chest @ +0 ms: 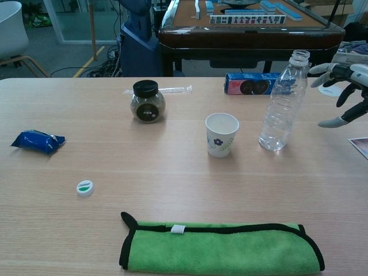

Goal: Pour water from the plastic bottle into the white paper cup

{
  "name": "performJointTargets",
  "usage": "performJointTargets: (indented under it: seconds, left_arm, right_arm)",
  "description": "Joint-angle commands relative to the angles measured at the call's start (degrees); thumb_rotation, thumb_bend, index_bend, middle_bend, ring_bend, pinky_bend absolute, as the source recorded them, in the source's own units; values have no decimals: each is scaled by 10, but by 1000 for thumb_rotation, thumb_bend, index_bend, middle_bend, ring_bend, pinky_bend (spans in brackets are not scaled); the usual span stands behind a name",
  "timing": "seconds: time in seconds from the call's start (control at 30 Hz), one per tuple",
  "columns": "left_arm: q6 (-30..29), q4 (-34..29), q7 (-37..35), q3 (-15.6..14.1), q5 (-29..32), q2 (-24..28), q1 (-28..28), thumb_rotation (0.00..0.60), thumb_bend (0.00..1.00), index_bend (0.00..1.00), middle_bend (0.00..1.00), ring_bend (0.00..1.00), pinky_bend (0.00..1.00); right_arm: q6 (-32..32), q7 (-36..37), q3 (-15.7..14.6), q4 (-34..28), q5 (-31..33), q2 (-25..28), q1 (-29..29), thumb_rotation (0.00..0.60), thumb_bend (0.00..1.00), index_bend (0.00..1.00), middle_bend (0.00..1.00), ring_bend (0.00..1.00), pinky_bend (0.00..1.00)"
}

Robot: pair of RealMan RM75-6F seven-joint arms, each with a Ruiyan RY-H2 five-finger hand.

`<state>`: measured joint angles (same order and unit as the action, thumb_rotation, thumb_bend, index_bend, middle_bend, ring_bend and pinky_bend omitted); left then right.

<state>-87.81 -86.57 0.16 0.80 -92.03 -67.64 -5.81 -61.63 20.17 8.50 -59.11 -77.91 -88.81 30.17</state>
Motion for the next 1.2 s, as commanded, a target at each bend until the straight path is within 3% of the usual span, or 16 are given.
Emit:
performJointTargets:
  seconds: [0.03, 0.17, 0.4, 0.83, 1.2]
  left_arm:
    - [0, 4, 2, 1, 0, -4, -1, 600, 133, 249, 241, 174, 484]
    - [4, 9, 7, 0, 2, -8, -2, 600, 133, 249, 241, 174, 484]
    - [1, 24, 3, 4, 6, -18, -3, 600, 133, 233, 241, 174, 484]
    - [10, 60, 5, 4, 8, -38, -10, 600, 134, 229, 241, 174, 481]
    - [10, 88, 13, 2, 2, -56, -16, 600, 134, 234, 241, 174, 458]
  right_arm:
    - [-6, -88, -14, -83, 21, 71, -33, 600, 0, 118, 217, 156, 414]
    - [-28, -131, -23, -136, 27, 118, -60, 600, 0, 118, 221, 156, 414]
    - [-91, -193, -42, -174, 16, 156, -108, 600, 0, 118, 241, 156, 414]
    - [-198, -233, -51, -204, -3, 168, -183, 600, 0, 119, 263, 158, 414]
    - [-198, -254, -49, -215, -10, 173, -194, 600, 0, 118, 263, 158, 414]
